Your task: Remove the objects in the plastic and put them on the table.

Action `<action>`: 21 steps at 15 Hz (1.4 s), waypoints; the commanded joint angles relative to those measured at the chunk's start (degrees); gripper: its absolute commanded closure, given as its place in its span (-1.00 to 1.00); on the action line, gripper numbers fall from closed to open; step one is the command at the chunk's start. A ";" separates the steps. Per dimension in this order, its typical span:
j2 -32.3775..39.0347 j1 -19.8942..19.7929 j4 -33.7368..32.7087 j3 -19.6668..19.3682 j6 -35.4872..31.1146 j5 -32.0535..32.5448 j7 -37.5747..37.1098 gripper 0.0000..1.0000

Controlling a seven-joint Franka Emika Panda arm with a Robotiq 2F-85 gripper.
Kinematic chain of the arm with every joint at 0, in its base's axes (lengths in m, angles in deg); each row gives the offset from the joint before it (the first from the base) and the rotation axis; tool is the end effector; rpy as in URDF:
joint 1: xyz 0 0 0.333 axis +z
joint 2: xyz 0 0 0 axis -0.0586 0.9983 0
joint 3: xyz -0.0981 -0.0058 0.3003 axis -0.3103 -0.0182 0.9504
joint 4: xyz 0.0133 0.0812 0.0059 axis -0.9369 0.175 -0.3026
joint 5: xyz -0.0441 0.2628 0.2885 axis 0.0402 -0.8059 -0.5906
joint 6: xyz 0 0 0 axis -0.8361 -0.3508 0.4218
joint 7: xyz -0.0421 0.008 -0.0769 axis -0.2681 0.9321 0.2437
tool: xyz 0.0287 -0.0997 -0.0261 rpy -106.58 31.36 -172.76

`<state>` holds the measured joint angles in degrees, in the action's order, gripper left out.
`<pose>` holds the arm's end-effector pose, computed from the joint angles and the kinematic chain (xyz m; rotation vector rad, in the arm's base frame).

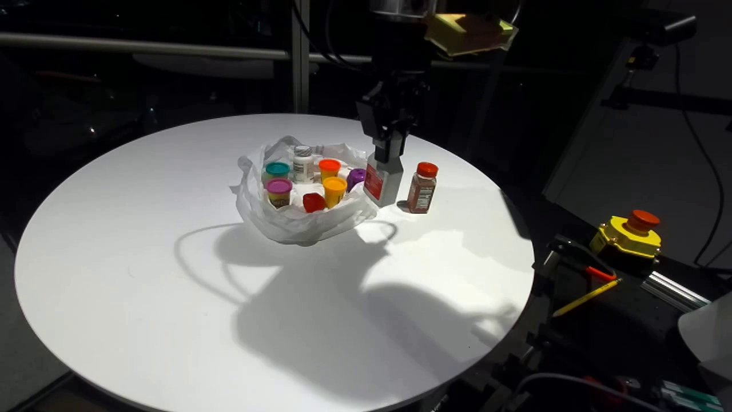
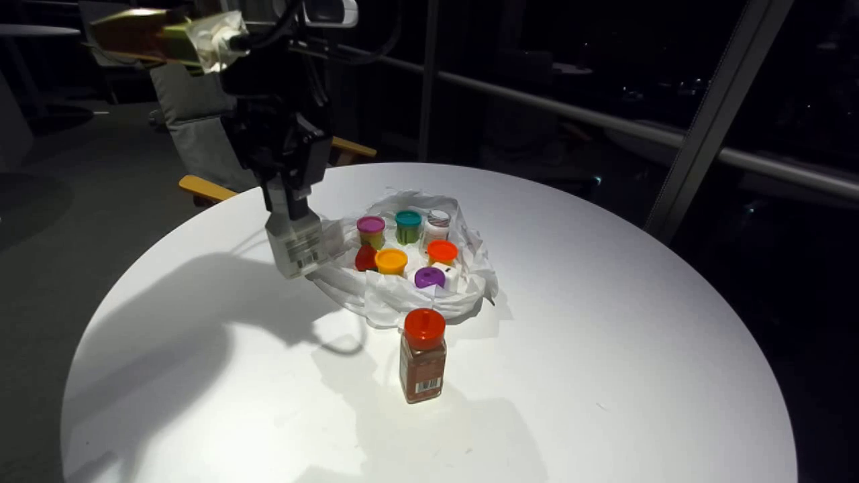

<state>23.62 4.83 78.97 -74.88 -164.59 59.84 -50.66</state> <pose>0.4990 0.0879 0.2875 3.0701 -0.1081 0.0016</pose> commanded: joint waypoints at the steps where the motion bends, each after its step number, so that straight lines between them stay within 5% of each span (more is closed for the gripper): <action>1: 0.39 -2.89 4.10 -0.73 -8.27 -2.18 0.45 0.75; 7: 10.19 -4.90 2.81 -2.95 -17.43 -4.48 -1.18 0.75; 12: 12.91 -4.30 1.90 -4.30 -18.06 -6.14 -0.73 0.70; 13: 11.71 -4.32 2.24 -4.22 -17.56 -6.47 -0.52 -0.23; 16: 2.98 -2.84 5.35 -5.35 -17.52 -4.83 -3.04 -0.51; 19: -1.52 -2.82 1.55 -5.52 -13.09 -1.77 -4.08 -0.96; 21: -0.42 -4.27 -3.47 -3.91 -9.93 -3.98 -1.89 -1.00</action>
<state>24.51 1.15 80.29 -79.66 -179.06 56.49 -53.05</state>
